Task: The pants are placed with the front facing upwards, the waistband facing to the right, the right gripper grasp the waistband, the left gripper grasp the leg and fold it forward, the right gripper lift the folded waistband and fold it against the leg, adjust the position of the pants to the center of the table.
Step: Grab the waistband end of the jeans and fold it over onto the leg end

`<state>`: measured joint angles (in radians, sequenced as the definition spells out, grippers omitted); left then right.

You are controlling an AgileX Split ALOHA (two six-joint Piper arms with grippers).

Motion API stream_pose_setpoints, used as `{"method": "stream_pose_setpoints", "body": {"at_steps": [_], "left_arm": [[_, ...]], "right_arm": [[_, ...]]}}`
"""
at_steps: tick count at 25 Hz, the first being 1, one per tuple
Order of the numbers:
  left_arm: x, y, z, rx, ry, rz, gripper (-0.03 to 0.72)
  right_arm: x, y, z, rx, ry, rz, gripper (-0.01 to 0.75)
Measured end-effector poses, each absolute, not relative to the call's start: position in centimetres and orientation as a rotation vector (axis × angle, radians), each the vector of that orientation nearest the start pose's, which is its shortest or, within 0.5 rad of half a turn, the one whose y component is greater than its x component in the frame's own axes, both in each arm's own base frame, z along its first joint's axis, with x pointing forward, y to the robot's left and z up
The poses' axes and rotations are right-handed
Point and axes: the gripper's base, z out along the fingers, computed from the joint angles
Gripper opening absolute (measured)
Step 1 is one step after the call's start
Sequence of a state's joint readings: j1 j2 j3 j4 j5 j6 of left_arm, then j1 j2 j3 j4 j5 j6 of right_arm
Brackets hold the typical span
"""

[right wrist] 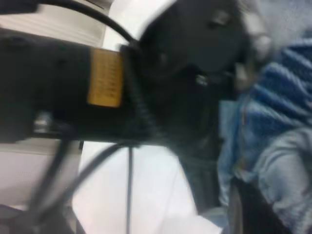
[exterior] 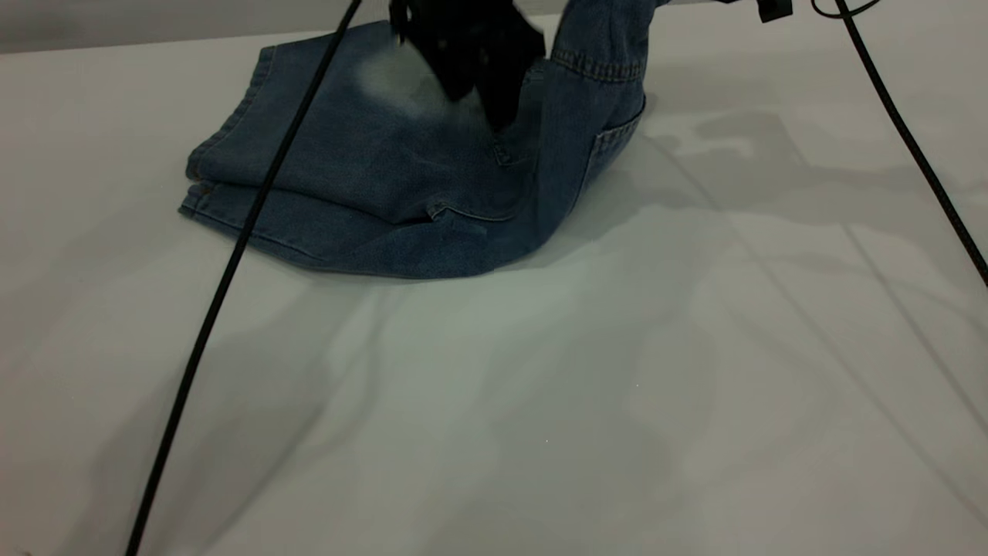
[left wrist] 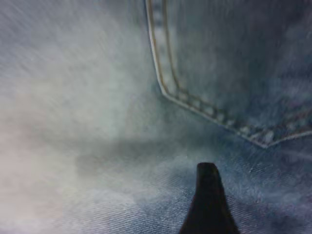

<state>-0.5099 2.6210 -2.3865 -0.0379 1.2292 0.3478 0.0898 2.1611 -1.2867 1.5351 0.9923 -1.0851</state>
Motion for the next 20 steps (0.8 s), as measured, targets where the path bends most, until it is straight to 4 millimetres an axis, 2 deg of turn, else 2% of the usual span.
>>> {"method": "stream_pose_setpoints", "body": {"at_steps": [2,4,9,20], "left_arm": [[46.4,-26.5,13.6,1.175,2.667,-0.102,0.461],[46.5,-26.3,14.2,1.168,2.659,-0.054,0.461],[47.8,-23.8,14.3,1.059,2.689,0.146,0.461],[49.4,-20.1,14.2,0.941,2.737,0.175,0.461]], "right_arm": [[40.5,11.2,13.4,-0.115,2.378,1.406,0.111],[40.4,11.3,13.3,-0.121,2.386,1.408,0.111],[40.5,11.3,13.4,-0.105,2.379,1.411,0.111],[40.9,11.3,13.8,-0.114,2.372,1.404,0.111]]}}
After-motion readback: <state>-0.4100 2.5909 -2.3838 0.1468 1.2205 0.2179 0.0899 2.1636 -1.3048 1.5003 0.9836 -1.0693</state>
